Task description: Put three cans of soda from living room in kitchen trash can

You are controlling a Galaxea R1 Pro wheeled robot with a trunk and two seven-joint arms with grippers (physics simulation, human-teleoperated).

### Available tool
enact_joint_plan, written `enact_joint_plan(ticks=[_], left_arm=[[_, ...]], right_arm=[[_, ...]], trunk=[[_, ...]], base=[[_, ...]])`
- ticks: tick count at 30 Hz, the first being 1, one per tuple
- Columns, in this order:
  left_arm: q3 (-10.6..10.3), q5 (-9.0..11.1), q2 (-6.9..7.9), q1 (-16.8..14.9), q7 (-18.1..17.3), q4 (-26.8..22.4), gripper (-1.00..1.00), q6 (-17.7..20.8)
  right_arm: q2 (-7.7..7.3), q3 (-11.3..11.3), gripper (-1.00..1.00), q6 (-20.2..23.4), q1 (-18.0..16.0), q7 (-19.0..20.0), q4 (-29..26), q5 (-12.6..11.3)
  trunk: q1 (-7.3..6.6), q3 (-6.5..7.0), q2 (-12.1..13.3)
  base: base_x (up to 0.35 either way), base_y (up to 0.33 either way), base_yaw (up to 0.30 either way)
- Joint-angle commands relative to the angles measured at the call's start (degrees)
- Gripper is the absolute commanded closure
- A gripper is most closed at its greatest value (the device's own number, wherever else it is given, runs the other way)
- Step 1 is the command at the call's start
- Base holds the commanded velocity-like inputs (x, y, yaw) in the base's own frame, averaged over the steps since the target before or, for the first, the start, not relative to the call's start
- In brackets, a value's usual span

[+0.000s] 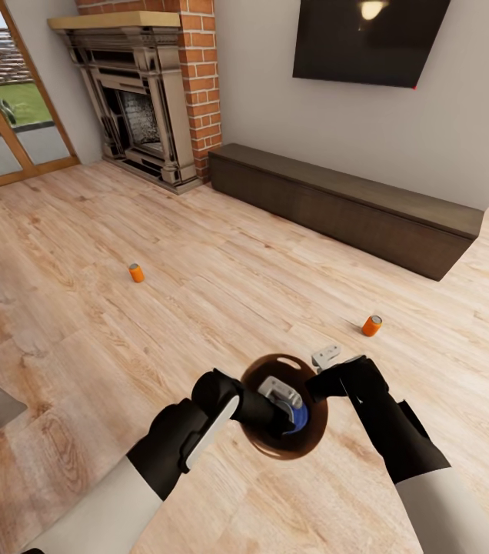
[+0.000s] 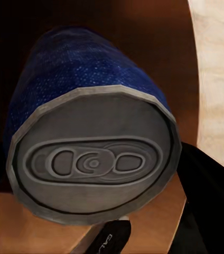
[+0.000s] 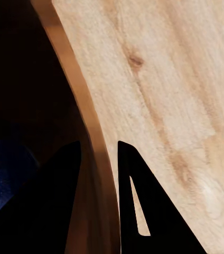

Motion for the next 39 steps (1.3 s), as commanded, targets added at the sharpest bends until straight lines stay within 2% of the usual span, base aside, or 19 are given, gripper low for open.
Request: enact_joint_plan(ticks=[1, 8, 13, 23, 29, 38, 39], left_arm=[[-0.5, 2.5, -0.03, 0.0, -0.2, 0.0, 1.0, 0.3], [-1.2, 2.2, 0.07, 0.0, 0.4, 0.2, 1.0, 0.3], [-1.3, 2.2, 0.09, 0.0, 3.6, 0.2, 1.0, 0.3], [-1.2, 2.1, 0.35, 0.0, 5.2, 0.2, 1.0, 0.3], [-1.1, 2.2, 0.44, 0.0, 10.0, 0.2, 1.0, 0.3], [-1.1, 2.2, 0.52, 0.0, 11.5, 0.3, 1.0, 0.3], [-1.1, 2.2, 0.52, 0.0, 11.5, 0.3, -1.0, 0.3]], right_arm=[[0.03, 0.0, 1.0, 0.7, 0.0, 0.5, -0.3, -3.2], [0.03, 0.0, 1.0, 0.7, 0.0, 0.5, -0.1, -3.2], [0.03, -0.1, 1.0, 0.7, 0.0, 0.5, 0.0, -3.2], [0.03, -0.1, 1.0, 0.7, 0.0, 0.5, 0.0, -3.2], [0.03, 0.0, 1.0, 0.7, 0.0, 0.5, 0.0, -3.1], [0.0, 0.0, 1.0, 0.7, 0.0, 0.5, 0.0, -3.1], [-0.02, -0.1, 1.0, 0.7, 0.1, 0.5, 0.0, -3.1]], trunk=[[0.0, 0.0, 0.0], [0.0, 0.0, 0.0], [0.0, 0.0, 0.0], [0.0, 0.0, 0.0], [0.0, 0.0, 0.0], [0.0, 0.0, 0.0], [0.0, 0.0, 0.0]], base=[[0.0, 0.0, 0.0], [0.0, 0.0, 0.0], [0.0, 0.0, 0.0], [0.0, 0.0, 0.0], [0.0, 0.0, 0.0], [0.0, 0.0, 0.0], [0.0, 0.0, 0.0]])
